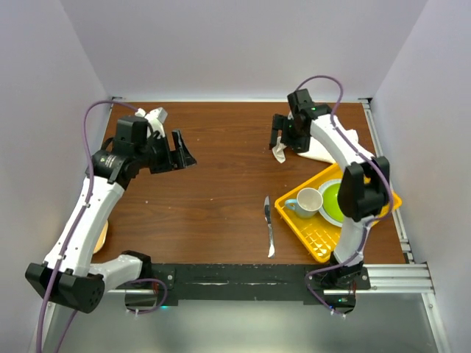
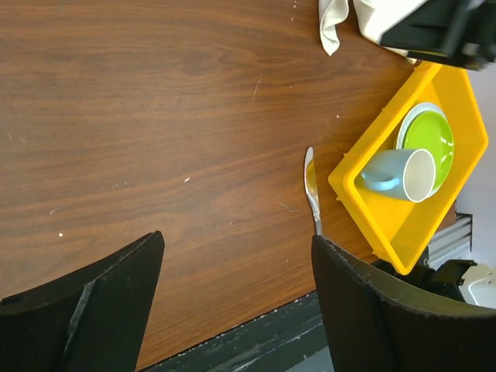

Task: Fold the napkin, place the utensils inside, and roll it up
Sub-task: Move the napkin to the centre of the board

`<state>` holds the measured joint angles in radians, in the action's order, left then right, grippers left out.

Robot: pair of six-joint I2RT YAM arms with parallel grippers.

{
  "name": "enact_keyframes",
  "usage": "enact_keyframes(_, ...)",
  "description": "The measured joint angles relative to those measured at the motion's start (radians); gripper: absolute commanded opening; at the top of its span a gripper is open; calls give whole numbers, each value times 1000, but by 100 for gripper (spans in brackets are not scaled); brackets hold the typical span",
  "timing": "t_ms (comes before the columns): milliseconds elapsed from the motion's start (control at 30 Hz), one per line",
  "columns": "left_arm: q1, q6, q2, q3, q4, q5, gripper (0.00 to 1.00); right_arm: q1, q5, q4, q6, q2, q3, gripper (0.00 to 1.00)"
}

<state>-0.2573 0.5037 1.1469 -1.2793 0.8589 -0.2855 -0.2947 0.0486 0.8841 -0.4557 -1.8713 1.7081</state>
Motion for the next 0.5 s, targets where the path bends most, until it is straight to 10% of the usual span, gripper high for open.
enact_keyframes(367, -1, -70, -76, -5, 5, 47, 82, 0, -120, -253, 3, -257, -24, 65)
enact_keyframes(500, -1, -79, -76, -5, 13, 64, 81, 0, -148, -307, 27, -311, 3, 23)
